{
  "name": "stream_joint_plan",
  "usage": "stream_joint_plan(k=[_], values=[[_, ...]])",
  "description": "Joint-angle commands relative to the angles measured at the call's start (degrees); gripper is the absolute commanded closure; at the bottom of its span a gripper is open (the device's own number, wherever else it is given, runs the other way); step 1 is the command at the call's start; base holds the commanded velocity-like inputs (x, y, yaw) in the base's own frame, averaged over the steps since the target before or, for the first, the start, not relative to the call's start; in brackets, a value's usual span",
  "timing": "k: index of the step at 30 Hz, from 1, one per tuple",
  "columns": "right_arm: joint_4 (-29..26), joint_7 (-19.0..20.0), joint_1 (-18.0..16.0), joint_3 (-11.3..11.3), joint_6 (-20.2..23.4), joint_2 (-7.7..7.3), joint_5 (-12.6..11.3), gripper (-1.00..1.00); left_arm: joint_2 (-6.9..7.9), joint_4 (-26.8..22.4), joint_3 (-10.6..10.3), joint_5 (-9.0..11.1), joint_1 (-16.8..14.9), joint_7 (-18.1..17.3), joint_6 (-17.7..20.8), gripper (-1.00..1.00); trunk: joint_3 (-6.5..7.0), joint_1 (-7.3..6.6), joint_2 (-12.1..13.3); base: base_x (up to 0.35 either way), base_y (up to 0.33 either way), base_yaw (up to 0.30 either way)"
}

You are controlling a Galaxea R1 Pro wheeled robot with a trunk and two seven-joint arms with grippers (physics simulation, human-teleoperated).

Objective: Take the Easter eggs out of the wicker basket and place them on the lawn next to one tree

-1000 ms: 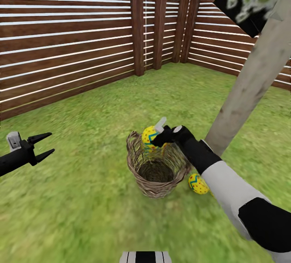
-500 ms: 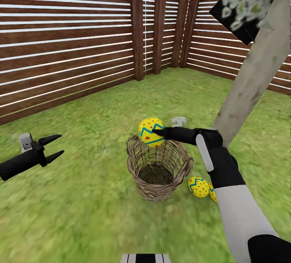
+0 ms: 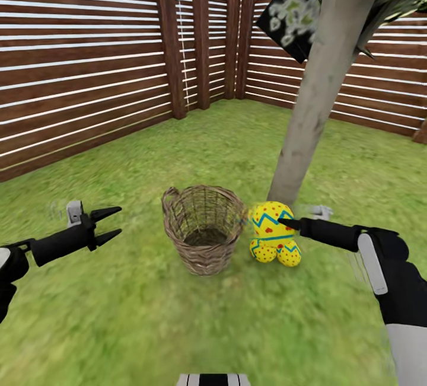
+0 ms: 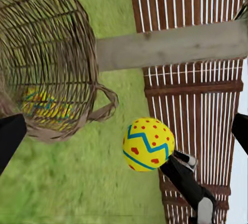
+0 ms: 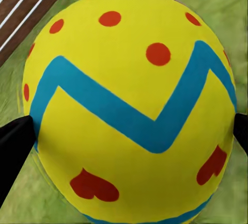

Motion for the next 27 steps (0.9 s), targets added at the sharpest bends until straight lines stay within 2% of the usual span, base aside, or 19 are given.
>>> stream_joint_plan(k=[1, 2, 3, 4, 6, 7, 8, 9, 10, 12, 14, 17, 18, 19, 20, 21, 23, 26, 27], values=[[0.01, 0.34, -0.03, -0.32, 0.31, -0.67, 0.19, 1.00, -0.65, -0.05, -0.88, 0.43, -0.03, 0.40, 0.23, -1.00, 0.01, -0.02, -0.02, -0.032, -0.111, -0.262], [0.16, 0.31, -0.03, -1.68, 0.29, -2.45, 0.14, 1.00, -0.90, -0.05, -1.17, 0.41, -0.03, 0.37, 0.25, -1.00, 0.06, -0.02, -0.02, -0.007, -0.189, -0.262], [0.35, -0.50, -0.02, -2.28, 0.14, -2.94, 0.59, 1.00, -0.90, -0.05, -1.18, 0.40, -0.03, 0.34, 0.25, -1.00, 0.11, -0.02, -0.02, 0.002, -0.252, -0.264], [0.80, -4.08, -0.02, -2.45, -0.17, -3.08, 3.35, 1.00, -0.89, -0.05, -1.09, 0.40, -0.03, 0.30, 0.31, -1.00, 0.13, -0.02, -0.02, 0.058, -0.293, -0.273], [1.42, -19.66, 0.02, -2.39, -0.91, -2.50, 14.25, 1.00, -0.76, 0.00, -1.05, 0.45, -0.03, 0.27, 0.34, -1.00, 0.15, -0.02, -0.02, 0.144, -0.294, -0.280], [4.06, -30.25, 0.02, -1.46, -4.73, 0.22, 18.50, 1.00, -0.56, 0.01, -0.98, 0.48, -0.03, 0.27, 0.41, -1.00, 0.14, -0.02, -0.02, 0.207, -0.270, -0.250], [6.57, -33.96, -0.05, -0.05, -7.11, 1.76, 19.34, 1.00, -0.50, 0.02, -0.97, 0.48, -0.03, 0.27, 0.38, -1.00, 0.12, -0.02, -0.02, 0.215, -0.267, -0.233], [10.72, -38.33, -0.31, 2.58, -9.83, 3.29, 19.88, 1.00, -0.39, 0.05, -0.97, 0.49, -0.03, 0.27, 0.38, -1.00, 0.10, -0.02, -0.02, 0.221, -0.265, -0.228], [15.55, -42.30, -0.76, 5.30, -12.13, 4.00, 20.03, 1.00, -0.32, 0.04, -0.96, 0.49, -0.03, 0.27, 0.41, -1.00, 0.06, -0.02, -0.02, 0.223, -0.263, -0.241], [23.02, -46.74, -2.70, 7.79, -16.06, 4.77, 20.16, 1.00, -0.36, 0.03, -1.10, 0.49, -0.03, 0.28, 0.40, -1.00, -0.02, -0.02, -0.02, 0.227, -0.259, -0.246], [29.83, -48.10, -4.63, 8.42, -20.48, 5.03, 20.29, 1.00, -0.53, -0.01, -1.32, 0.49, -0.03, 0.27, 0.41, -1.00, -0.14, -0.02, -0.02, 0.211, -0.201, -0.231], [34.74, -48.34, -6.05, 8.55, -23.65, 5.41, 20.17, 1.00, -0.45, -0.49, -1.32, 0.51, -0.03, -0.47, 0.57, -1.00, -0.34, -0.02, -0.02, 0.055, -0.048, -0.224], [36.03, -48.36, -6.39, 8.56, -25.00, 5.62, 20.11, 1.00, -0.05, -0.63, -1.08, 0.55, -0.03, -1.38, 0.59, -1.00, -0.40, -0.02, -0.02, 0.008, -0.007, -0.223], [36.83, -48.37, -7.42, 8.56, -26.33, 6.13, 19.94, 1.00, 1.29, -0.71, -0.96, 0.56, -0.03, -2.25, 0.60, -1.00, -0.47, -0.02, -0.02, 0.074, -0.003, -0.222], [37.35, -48.37, -9.83, 8.56, -26.97, 7.28, 19.87, 1.00, 2.97, -0.69, -0.89, 0.58, -0.03, -3.34, 0.61, -1.00, -0.54, -0.02, -0.02, 0.214, -0.001, -0.221], [38.25, -48.37, -12.66, 8.56, -27.19, 8.67, 19.94, 1.00, 3.95, -0.63, -0.67, 0.58, -0.03, -4.87, 0.61, -1.00, -0.60, -0.02, -0.02, 0.273, 0.000, -0.218], [42.03, -48.40, -17.48, 8.56, -27.49, 10.78, 20.20, 1.00, 4.63, -0.58, 0.38, 0.58, -0.03, -7.23, 0.63, -1.00, -0.74, -0.02, -0.02, 0.302, 0.000, -0.215], [48.47, -48.40, -23.07, 8.64, -32.71, 11.53, 20.38, 1.00, 4.68, -0.83, 1.04, 0.59, -0.03, -9.25, 0.61, -1.00, -0.93, -0.02, -0.02, 0.237, 0.000, -0.209], [49.18, -48.44, -23.69, 8.65, -34.39, 11.58, 20.40, 1.00, 4.68, -0.96, 2.85, 0.58, -0.03, -10.25, 0.58, -1.00, -1.00, -0.02, -0.02, 0.040, 0.000, -0.198]])
